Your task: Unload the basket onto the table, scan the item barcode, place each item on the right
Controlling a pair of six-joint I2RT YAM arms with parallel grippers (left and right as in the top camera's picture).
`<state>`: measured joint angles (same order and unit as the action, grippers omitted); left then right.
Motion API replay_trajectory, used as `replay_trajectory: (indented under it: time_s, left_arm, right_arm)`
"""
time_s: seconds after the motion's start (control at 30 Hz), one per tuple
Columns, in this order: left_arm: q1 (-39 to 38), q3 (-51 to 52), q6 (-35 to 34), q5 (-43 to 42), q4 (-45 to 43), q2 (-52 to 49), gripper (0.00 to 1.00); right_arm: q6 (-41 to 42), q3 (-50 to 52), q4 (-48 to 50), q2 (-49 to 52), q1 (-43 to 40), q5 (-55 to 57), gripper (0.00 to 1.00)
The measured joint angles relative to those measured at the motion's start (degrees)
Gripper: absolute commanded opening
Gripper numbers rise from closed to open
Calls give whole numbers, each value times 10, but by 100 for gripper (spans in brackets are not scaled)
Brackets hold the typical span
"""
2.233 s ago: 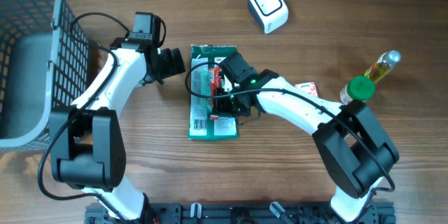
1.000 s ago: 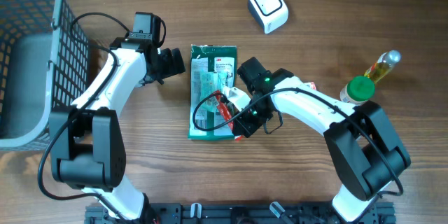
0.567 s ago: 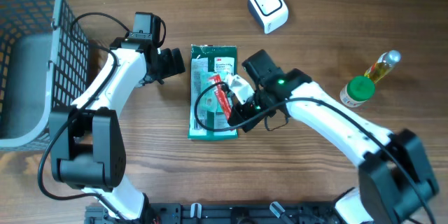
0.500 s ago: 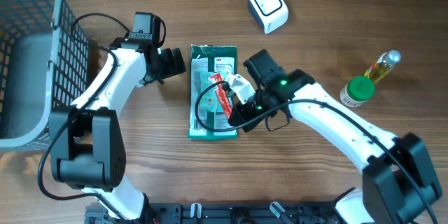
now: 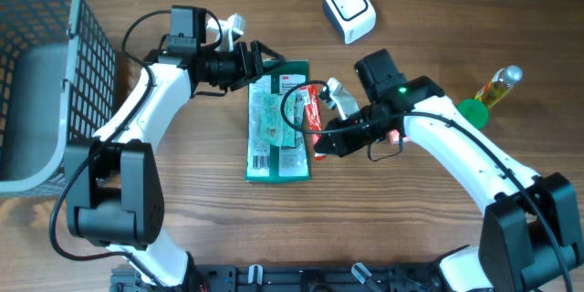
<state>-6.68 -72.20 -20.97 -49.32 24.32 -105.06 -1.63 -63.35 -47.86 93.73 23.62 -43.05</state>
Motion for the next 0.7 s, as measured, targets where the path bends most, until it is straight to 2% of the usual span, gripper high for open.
replay_trajectory:
  time_s: [0.17, 0.23, 0.53, 0.7]
  left_arm:
    - [0, 0, 3, -188, -23, 0, 57]
    - [0, 0, 5, -226, -24, 0, 51]
    - [-2, 0, 5, -310, -31, 0, 49]
    - [-16, 0, 5, -318, -47, 0, 35]
  right_arm:
    - [-18, 0, 57, 0, -6, -110, 4]
    - [-21, 0, 84, 0, -6, -146, 4]
    - [31, 0, 170, 0, -6, -191, 4]
    - [62, 0, 201, 0, -6, -195, 4]
